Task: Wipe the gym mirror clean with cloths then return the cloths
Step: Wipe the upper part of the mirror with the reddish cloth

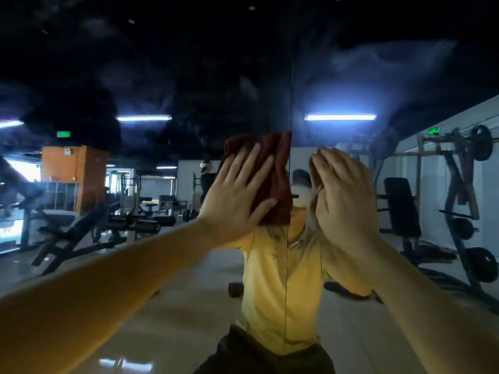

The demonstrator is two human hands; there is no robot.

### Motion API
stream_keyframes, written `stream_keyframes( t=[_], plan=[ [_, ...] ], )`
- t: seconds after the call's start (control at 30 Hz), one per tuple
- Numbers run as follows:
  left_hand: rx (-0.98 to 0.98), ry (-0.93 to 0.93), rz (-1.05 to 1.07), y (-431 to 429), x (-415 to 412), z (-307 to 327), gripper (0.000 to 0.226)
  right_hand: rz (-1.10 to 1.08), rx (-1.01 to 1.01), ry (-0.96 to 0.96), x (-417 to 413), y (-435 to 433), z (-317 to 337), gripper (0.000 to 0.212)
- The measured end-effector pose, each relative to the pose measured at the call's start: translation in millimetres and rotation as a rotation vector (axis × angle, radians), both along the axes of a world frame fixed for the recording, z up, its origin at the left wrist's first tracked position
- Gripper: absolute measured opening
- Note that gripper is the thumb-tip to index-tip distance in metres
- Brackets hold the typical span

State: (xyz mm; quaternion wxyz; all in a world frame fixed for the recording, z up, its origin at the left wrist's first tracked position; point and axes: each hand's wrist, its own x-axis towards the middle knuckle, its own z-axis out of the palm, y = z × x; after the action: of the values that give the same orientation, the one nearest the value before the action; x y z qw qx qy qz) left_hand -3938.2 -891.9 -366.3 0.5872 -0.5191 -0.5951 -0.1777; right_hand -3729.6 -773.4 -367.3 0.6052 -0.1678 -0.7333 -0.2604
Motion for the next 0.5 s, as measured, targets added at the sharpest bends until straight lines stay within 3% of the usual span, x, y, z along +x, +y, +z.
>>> stream_keyframes(
  t=[0.07,0.13,0.23,0.37,0.43,0.5],
  plan=[
    [0.111,-0.082,-0.023,4,7,84,0.073,0.002,0.022,0.034,-3,1,5,0.055],
    [0.199,-0.217,-0.050,8,18,128,0.072,-0.006,0.060,0.070,-6,3,7,0.053],
    [0.194,-0.147,-0.079,20,25,93,0.069,0.026,0.113,0.129,-10,4,28,0.047],
    [-0.064,0.051,-0.048,11,14,-10,0.072,-0.008,0.098,0.168,-12,6,86,0.041],
    [-0.100,0.102,-0.036,7,8,3,0.077,-0.016,0.126,0.182,-14,13,98,0.041],
    [-0.032,0.110,-0.030,13,15,58,0.078,-0.016,0.181,0.196,-15,22,97,0.044]
  ],
)
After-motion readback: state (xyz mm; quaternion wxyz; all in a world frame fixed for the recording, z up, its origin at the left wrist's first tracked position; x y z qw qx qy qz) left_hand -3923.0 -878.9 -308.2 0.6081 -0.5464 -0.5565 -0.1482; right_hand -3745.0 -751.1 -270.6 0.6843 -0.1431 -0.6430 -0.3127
